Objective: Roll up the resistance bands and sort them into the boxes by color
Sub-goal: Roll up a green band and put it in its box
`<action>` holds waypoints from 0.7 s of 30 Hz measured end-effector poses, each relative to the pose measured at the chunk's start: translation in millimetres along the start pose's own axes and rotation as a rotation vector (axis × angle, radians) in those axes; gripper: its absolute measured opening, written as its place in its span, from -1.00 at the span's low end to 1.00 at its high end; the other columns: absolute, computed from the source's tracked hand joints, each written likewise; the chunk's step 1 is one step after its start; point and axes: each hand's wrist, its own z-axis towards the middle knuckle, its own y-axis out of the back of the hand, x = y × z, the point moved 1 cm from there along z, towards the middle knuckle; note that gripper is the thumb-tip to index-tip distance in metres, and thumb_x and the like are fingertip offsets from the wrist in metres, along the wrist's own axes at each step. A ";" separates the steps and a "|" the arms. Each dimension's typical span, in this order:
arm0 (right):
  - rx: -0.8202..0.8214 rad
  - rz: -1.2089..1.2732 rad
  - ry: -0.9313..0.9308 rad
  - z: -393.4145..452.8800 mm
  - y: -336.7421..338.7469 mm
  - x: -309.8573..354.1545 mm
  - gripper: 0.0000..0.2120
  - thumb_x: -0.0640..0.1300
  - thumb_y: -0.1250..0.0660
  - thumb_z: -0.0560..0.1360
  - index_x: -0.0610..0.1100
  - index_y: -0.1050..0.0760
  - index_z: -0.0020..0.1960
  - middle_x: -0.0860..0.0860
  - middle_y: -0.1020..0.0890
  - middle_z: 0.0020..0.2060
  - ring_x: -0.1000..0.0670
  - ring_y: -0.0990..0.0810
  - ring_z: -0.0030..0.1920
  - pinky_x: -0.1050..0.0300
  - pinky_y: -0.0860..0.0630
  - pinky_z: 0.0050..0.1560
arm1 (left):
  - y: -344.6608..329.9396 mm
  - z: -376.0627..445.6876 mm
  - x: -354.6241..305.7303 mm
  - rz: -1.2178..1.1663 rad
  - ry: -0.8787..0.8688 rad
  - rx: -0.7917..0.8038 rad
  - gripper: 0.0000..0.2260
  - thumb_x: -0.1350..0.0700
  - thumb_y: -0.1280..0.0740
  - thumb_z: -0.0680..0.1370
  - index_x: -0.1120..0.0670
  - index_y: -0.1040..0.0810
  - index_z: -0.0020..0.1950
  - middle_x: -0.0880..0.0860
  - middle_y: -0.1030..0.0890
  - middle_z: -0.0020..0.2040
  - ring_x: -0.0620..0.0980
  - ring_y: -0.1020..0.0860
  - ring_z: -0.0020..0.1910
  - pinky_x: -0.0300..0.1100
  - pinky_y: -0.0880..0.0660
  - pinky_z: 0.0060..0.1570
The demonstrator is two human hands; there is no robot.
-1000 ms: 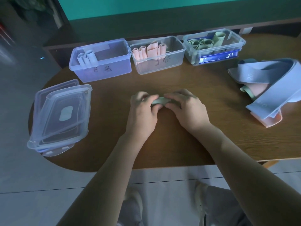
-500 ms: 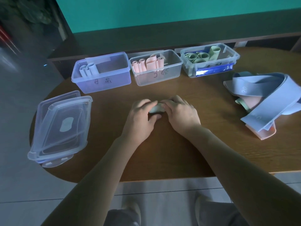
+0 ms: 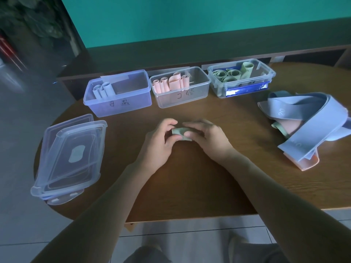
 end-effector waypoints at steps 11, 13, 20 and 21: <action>-0.065 0.186 -0.069 -42.6 18.4 5.1 -0.59 0.07 -0.53 0.44 -0.04 -0.66 0.23 0.16 -0.71 -0.03 0.19 -0.66 -0.04 0.31 -0.56 0.00 | 8.1 -20.7 -36.9 -0.291 0.224 0.098 -0.72 0.15 -0.49 0.53 -0.02 -0.61 0.23 -0.20 -0.65 0.09 -0.34 -0.60 0.10 -0.26 -0.56 0.17; -0.082 0.325 -0.150 -55.6 23.9 8.1 -0.63 0.07 -0.53 0.44 -0.06 -0.68 0.19 0.13 -0.74 -0.07 0.17 -0.69 -0.05 0.25 -0.59 0.01 | 9.6 -21.3 -51.2 -0.414 0.280 0.072 -0.67 0.15 -0.52 0.51 0.03 -0.63 0.26 -0.13 -0.68 0.09 -0.25 -0.64 0.09 -0.28 -0.57 0.13; -0.036 0.446 -0.176 -82.8 82.9 19.1 -0.69 0.04 -0.55 0.43 -0.07 -0.70 0.12 0.10 -0.75 -0.05 0.09 -0.72 -0.02 0.14 -0.61 0.07 | 1.0 -11.9 -115.8 -0.517 0.287 0.103 -0.72 0.25 -0.56 0.43 0.08 -0.65 0.10 -0.15 -0.73 -0.10 -0.16 -0.69 -0.06 -0.35 -0.56 -0.06; -0.021 0.373 -0.146 -84.3 96.6 21.2 -0.67 0.05 -0.55 0.42 -0.04 -0.69 0.14 0.12 -0.74 -0.04 0.10 -0.71 -0.01 0.11 -0.62 0.09 | 0.3 -8.4 -125.4 -0.501 0.271 0.130 -0.72 0.26 -0.58 0.40 0.08 -0.64 0.06 -0.14 -0.73 -0.12 -0.13 -0.69 -0.08 -0.33 -0.57 -0.06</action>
